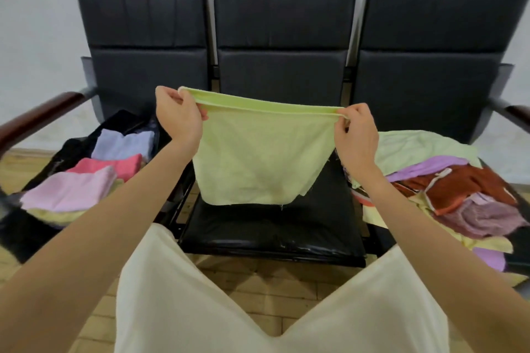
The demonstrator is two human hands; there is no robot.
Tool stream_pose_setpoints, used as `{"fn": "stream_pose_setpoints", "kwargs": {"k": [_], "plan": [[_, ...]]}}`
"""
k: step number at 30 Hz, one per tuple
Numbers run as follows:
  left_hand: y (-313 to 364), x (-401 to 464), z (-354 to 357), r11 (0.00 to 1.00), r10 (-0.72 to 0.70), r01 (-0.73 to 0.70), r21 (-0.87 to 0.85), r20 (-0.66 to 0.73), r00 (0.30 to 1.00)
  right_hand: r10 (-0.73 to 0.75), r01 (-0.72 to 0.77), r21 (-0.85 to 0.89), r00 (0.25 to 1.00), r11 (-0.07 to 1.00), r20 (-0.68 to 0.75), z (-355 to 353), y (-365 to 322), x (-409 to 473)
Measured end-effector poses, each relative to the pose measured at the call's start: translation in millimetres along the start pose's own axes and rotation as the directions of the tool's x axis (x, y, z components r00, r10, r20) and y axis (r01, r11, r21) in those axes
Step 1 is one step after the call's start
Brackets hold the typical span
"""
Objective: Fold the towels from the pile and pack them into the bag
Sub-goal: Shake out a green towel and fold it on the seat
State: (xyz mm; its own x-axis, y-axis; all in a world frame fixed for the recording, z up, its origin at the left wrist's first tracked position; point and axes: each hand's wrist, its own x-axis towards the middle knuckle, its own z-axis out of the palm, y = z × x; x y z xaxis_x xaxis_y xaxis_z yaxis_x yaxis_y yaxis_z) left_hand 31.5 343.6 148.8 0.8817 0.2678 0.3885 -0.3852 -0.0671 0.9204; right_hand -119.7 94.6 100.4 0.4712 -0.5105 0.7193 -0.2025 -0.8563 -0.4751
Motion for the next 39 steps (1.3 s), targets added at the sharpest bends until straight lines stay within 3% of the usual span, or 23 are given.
{"fn": "stream_pose_setpoints", "kwargs": {"k": [6,8,12,14,17,20,24,29,34,37,39], "plan": [[2,7,0,0.998,-0.050,0.051,0.034,-0.003,0.999,-0.028,0.027,-0.024,0.999,0.999,-0.017,2,-5,5],[-3,14,0,0.988,-0.085,0.077,0.132,0.061,0.994,-0.008,0.012,-0.062,0.999,0.998,0.049,9,-3,10],[-18,29,13,0.943,-0.284,0.245,0.227,0.157,0.946,0.044,-0.022,-0.088,0.968,0.996,0.248,24,5,26],[-21,37,26,0.942,-0.252,0.186,0.279,0.226,0.941,0.105,-0.072,-0.122,0.952,0.990,0.288,29,13,40],[-14,50,49,0.946,-0.191,0.099,0.308,0.285,0.939,0.233,-0.211,-0.110,0.941,0.971,0.246,37,22,68],[0,57,71,0.953,-0.114,0.021,0.301,0.298,0.948,0.305,-0.316,0.098,0.945,0.944,0.117,39,24,90],[-4,58,87,0.970,-0.083,0.005,0.241,0.316,0.945,0.256,-0.256,0.279,0.966,0.926,0.035,36,27,92],[-43,39,81,0.971,-0.118,0.037,0.238,0.335,0.935,0.214,-0.218,0.312,0.976,0.925,0.047,39,46,50],[-114,7,53,0.918,-0.311,0.189,0.347,0.340,0.888,0.247,-0.283,0.244,0.954,0.928,0.168,56,67,-33],[-157,-10,31,0.797,-0.498,0.308,0.520,0.277,0.822,0.233,-0.291,0.182,0.930,0.939,0.285,68,74,-90],[-175,-25,12,0.703,-0.577,0.280,0.653,0.295,0.761,0.254,-0.336,0.115,0.858,0.935,0.447,72,77,-119]]}}
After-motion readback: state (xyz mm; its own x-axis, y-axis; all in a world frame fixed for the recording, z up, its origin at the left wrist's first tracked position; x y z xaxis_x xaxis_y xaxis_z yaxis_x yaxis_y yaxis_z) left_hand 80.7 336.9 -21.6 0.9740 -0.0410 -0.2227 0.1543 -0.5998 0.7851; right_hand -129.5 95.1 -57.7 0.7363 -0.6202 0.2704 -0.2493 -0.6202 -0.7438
